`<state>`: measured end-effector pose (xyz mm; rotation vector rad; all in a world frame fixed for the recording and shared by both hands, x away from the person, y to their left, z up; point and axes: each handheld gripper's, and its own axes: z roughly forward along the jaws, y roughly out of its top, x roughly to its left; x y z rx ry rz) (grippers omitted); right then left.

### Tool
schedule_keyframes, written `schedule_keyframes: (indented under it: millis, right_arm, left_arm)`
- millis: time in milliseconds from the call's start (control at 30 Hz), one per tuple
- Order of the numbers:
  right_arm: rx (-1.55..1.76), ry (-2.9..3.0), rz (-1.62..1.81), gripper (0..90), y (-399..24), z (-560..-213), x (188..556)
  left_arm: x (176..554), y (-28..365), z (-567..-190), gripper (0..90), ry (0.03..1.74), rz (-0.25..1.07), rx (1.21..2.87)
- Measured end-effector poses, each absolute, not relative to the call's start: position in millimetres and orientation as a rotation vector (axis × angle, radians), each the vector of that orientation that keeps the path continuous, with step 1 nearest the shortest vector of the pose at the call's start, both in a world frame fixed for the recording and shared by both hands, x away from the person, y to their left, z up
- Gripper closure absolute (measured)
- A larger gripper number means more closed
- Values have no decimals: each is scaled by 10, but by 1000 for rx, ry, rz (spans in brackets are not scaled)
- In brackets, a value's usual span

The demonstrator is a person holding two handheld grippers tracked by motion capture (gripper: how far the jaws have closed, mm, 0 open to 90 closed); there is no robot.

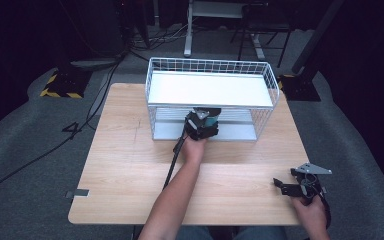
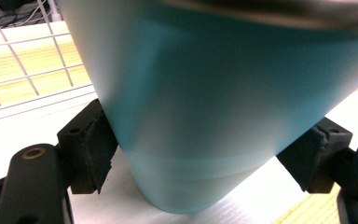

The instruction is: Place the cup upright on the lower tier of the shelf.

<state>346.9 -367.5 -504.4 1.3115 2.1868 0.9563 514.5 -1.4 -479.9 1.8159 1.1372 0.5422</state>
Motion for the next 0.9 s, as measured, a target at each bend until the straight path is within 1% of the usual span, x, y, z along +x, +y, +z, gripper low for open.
schedule_keyframes:
  millis: [167,233,400,467,767,900]
  right_arm:
    - [1311,2187,957,142,-3675,-5045,3469]
    - [1311,2187,956,142,-3675,-5045,3469]
    - [1311,2187,956,142,-3675,-5045,3469]
    - [1311,2187,957,142,-3675,-5045,3469]
    - [1311,2187,957,142,-3675,-5045,3469]
    - [1311,2187,956,142,-3675,-5044,3469]
  left_arm:
    - [5144,-6,-4791,189,1141,526,1802]
    - [5133,-10,-4775,151,1137,535,1798]
    - [5090,-25,-4722,137,1142,596,1809]
    - [5063,-7,-4687,65,1139,580,1805]
    - [4889,96,-4589,41,1120,531,1780]
    - [4791,196,-4559,41,1104,519,1810]
